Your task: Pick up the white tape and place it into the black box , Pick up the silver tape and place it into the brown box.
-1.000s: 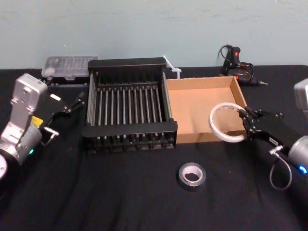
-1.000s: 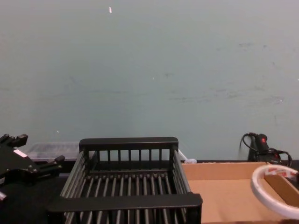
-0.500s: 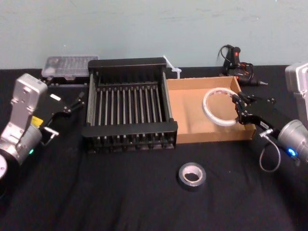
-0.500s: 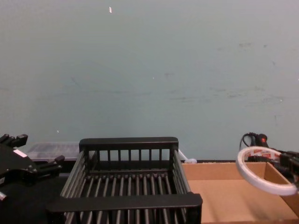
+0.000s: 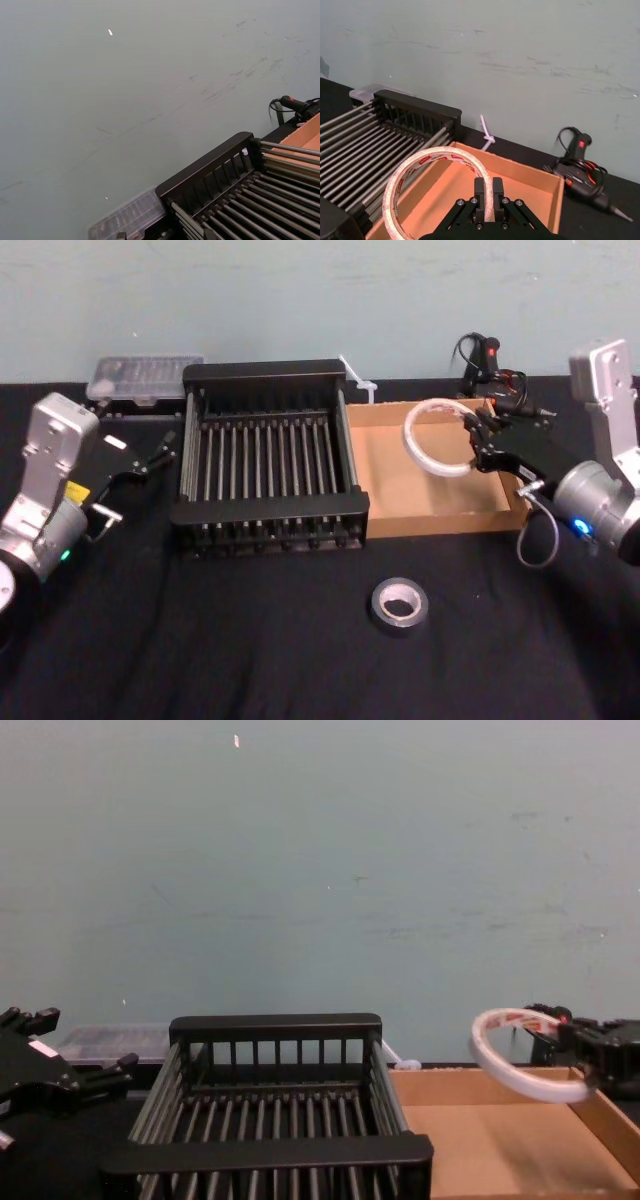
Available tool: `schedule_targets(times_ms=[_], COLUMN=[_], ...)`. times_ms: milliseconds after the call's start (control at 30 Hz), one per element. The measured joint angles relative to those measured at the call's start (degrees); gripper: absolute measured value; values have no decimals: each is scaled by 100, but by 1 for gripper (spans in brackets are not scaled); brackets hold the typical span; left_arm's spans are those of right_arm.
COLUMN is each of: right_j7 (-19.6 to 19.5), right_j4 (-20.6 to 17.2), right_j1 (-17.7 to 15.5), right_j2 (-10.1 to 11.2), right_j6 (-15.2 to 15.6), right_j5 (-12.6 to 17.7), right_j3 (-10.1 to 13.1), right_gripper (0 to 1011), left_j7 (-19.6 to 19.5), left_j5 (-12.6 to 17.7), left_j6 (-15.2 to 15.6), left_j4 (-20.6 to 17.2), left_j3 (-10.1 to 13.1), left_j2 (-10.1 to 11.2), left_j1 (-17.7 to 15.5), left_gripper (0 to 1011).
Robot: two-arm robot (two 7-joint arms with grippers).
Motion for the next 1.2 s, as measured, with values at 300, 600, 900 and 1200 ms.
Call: schedule_targets(times_ms=[300,600,900,1200], right_j7=[30,73,117,145], right_j4=[215,466,802,1241], right_j1=[344,666,950,1327], right_j2=[-173,-345,-538,-773], right_j6=[59,49,-28,-1], right_j5=[-107,-300,-455,-639], right_j3=[-245,-519,-719,-913], right_gripper=[104,104,104,104], left_j7=[0,0,0,0], left_j5=[0,0,0,0], left_j6=[0,0,0,0], left_j4=[0,0,0,0], left_j3=[0,0,0,0], left_j2=[0,0,0,0], left_j1=[0,0,0,0], left_gripper=[1001,1001,1001,1001])
